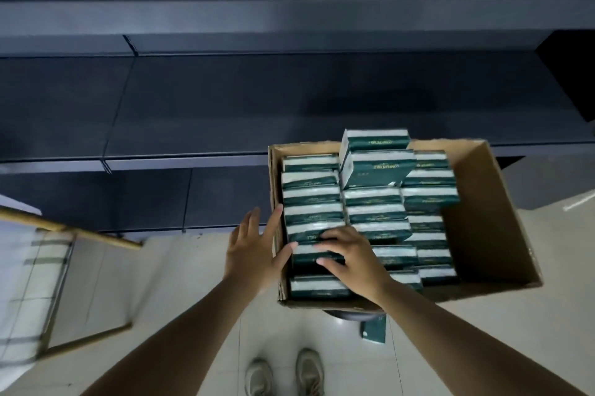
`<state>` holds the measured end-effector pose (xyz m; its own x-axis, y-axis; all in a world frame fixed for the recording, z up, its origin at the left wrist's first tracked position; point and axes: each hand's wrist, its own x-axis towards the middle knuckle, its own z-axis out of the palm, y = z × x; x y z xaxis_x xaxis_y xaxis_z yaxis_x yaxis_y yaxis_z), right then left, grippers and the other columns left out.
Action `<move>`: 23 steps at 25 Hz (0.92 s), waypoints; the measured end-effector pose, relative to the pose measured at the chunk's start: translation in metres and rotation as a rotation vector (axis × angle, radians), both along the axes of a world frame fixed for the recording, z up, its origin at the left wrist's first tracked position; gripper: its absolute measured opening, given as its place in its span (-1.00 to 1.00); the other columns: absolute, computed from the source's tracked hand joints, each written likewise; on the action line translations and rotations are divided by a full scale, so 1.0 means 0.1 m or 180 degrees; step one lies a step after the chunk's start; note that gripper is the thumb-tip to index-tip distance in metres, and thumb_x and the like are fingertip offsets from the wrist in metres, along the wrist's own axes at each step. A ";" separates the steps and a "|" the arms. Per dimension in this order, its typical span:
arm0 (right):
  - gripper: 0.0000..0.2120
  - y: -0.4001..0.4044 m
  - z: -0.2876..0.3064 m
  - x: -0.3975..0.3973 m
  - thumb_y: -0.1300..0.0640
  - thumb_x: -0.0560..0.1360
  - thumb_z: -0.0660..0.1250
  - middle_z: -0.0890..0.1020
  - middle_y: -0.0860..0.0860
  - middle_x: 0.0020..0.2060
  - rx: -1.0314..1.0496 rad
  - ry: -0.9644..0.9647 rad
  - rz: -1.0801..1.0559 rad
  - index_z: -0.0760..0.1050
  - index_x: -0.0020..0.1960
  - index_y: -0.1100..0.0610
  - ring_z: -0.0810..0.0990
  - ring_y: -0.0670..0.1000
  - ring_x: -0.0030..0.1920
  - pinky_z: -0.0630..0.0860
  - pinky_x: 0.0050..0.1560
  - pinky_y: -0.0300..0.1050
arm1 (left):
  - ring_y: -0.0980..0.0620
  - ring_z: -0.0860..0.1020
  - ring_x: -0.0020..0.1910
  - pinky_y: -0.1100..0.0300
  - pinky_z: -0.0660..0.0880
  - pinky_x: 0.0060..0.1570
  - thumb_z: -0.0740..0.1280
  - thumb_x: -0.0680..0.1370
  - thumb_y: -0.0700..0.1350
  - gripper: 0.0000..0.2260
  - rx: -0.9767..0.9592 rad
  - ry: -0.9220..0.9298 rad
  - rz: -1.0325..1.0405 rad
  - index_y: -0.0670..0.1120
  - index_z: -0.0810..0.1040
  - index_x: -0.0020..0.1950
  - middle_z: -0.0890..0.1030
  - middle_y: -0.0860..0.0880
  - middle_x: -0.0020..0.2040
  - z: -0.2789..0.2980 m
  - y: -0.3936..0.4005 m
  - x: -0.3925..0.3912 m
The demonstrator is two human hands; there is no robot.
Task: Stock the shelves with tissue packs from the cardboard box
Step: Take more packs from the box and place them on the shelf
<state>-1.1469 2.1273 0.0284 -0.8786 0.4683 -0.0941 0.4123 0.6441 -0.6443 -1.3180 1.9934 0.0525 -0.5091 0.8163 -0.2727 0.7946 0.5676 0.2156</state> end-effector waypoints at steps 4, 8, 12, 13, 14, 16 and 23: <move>-0.63 0.05 -0.04 -0.04 -0.17 0.41 0.26 0.58 -0.05 0.04 0.0122 0.0048 0.0022 0.63 0.08 -0.03 0.39 -0.11 0.12 0.29 0.12 -0.06 | -0.11 0.06 0.51 -0.01 0.12 0.43 -0.52 0.28 0.46 -0.25 0.0121 -0.0044 -0.0019 0.21 -0.41 0.43 0.08 -0.12 0.54 -0.05 0.00 -0.02; -0.65 0.05 -0.08 -0.08 -0.09 0.32 0.44 0.54 -0.06 -0.06 0.0142 -0.0075 0.0076 0.63 0.09 -0.04 0.38 -0.05 0.06 0.24 0.01 -0.02 | -0.13 0.10 0.50 -0.02 0.14 0.42 -0.40 0.36 0.43 -0.28 0.0110 -0.0009 -0.0016 0.19 -0.33 0.48 0.14 -0.13 0.52 -0.08 -0.01 0.00; -0.67 0.06 -0.01 -0.10 0.08 0.36 0.49 0.57 -0.08 -0.06 0.0179 -0.0185 0.0164 0.61 0.12 -0.03 0.45 0.06 0.05 0.23 0.02 -0.01 | -0.15 0.11 0.50 -0.06 0.02 0.45 -0.44 0.34 0.45 -0.21 0.0017 0.0236 -0.0105 0.14 -0.27 0.52 0.17 -0.16 0.50 -0.04 0.00 -0.01; -0.67 0.06 0.03 -0.10 0.09 0.36 0.49 0.59 -0.08 -0.07 0.0198 -0.0122 0.0173 0.62 0.12 -0.02 0.46 0.06 0.03 0.24 0.02 -0.01 | -0.15 0.10 0.50 -0.07 -0.03 0.46 -0.42 0.35 0.45 -0.22 -0.0027 0.0313 -0.0144 0.13 -0.28 0.51 0.17 -0.17 0.50 -0.01 0.00 -0.02; -0.68 0.07 0.07 -0.09 0.10 0.36 0.49 0.61 -0.08 -0.08 0.0212 -0.0034 0.0174 0.62 0.10 -0.02 0.47 0.05 0.01 0.26 0.00 0.00 | -0.14 0.07 0.51 -0.08 -0.06 0.46 -0.39 0.37 0.46 -0.22 -0.0100 0.0407 -0.0201 0.12 -0.28 0.52 0.16 -0.17 0.51 0.02 0.00 -0.02; -0.69 0.09 0.17 -0.06 0.11 0.33 0.51 0.63 -0.10 -0.10 0.0184 0.0194 0.0094 0.63 0.07 -0.02 0.48 0.00 -0.05 0.31 -0.02 0.02 | -0.14 0.07 0.52 -0.11 -0.11 0.46 -0.32 0.40 0.46 -0.21 -0.0179 0.0595 -0.0343 0.09 -0.22 0.54 0.17 -0.17 0.51 0.10 -0.02 -0.02; -0.71 0.19 1.01 0.19 0.18 0.38 0.48 0.56 -0.15 -0.11 0.0074 0.0803 -0.0259 0.63 0.09 0.04 0.48 -0.02 -0.04 0.42 0.12 -0.01 | -0.09 -0.04 0.53 -0.07 -0.21 0.45 -0.08 0.45 0.43 -0.22 -0.0021 0.0831 -0.0562 0.08 -0.24 0.54 0.06 -0.11 0.55 0.81 -0.02 0.24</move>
